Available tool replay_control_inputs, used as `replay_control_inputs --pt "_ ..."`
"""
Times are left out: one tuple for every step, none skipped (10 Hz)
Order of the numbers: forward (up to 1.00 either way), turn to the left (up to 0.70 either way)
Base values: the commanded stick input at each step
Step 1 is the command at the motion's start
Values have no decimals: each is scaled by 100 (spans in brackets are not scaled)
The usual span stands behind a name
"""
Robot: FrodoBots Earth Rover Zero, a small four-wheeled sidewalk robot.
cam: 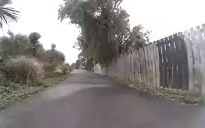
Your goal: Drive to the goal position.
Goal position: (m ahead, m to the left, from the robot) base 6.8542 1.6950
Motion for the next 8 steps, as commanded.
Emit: replay_control_inputs --pt "85 0" --pt "85 0" --pt "85 0" --pt "85 0" --pt "85 0" --pt "85 0" --pt "85 0" --pt "85 0"
